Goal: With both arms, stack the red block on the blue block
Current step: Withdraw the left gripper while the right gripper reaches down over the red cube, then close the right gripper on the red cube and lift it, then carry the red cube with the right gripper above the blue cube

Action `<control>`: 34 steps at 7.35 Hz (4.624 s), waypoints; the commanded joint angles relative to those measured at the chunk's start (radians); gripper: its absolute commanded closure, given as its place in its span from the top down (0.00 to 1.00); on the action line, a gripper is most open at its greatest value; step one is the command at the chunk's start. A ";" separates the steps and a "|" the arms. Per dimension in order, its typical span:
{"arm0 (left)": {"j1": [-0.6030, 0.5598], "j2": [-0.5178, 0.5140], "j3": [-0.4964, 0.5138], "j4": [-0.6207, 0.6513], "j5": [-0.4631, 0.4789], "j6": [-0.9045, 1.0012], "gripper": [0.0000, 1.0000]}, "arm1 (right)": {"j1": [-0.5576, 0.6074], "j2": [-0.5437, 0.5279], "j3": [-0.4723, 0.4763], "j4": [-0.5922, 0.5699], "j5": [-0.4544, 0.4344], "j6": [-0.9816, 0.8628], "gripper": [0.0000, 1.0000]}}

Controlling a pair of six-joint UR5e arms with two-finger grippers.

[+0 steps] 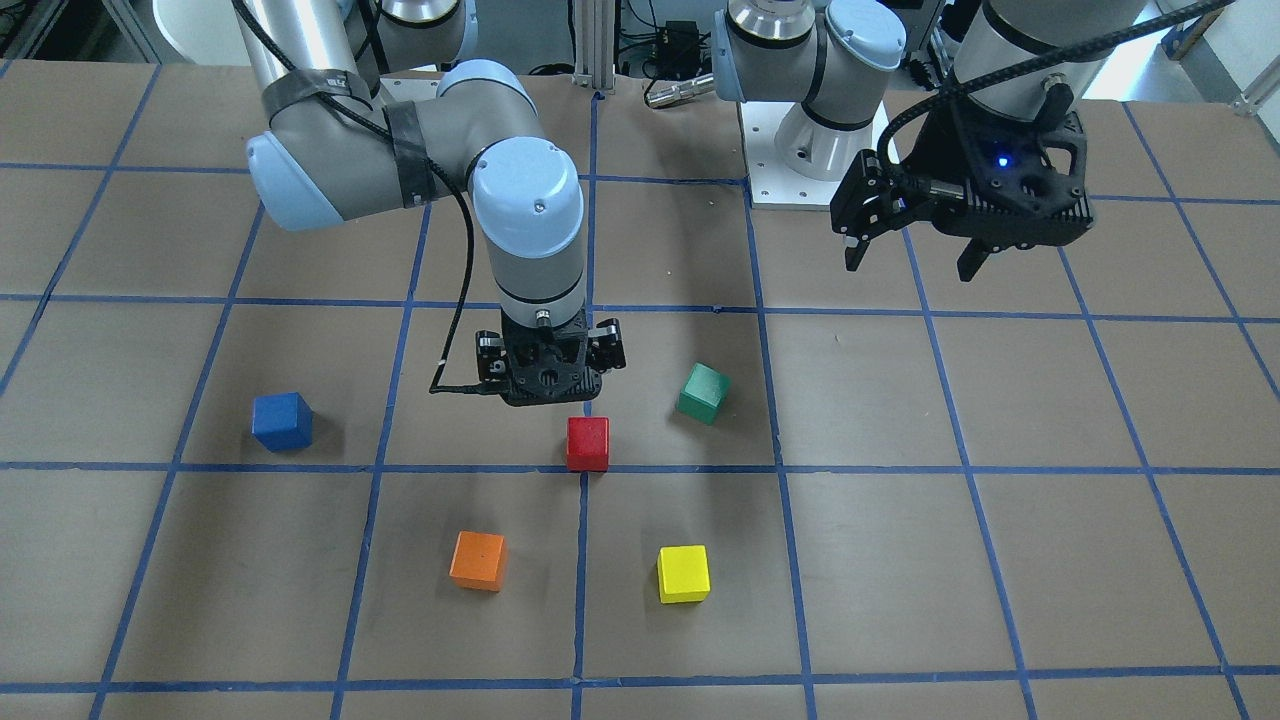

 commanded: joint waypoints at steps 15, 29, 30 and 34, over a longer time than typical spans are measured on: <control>-0.005 0.000 -0.034 0.017 0.000 -0.008 1.00 | 0.011 0.178 -0.068 -0.074 0.001 0.234 0.00; -0.005 -0.003 -0.040 0.031 -0.009 -0.011 1.00 | -0.469 -0.106 -0.076 0.339 -0.036 -0.360 0.00; -0.005 -0.002 -0.041 0.031 -0.008 -0.011 1.00 | -0.474 -0.104 -0.062 0.337 -0.067 -0.397 0.00; -0.005 -0.005 -0.038 0.031 -0.009 -0.011 1.00 | -0.531 -0.106 -0.021 0.333 -0.068 -0.556 0.00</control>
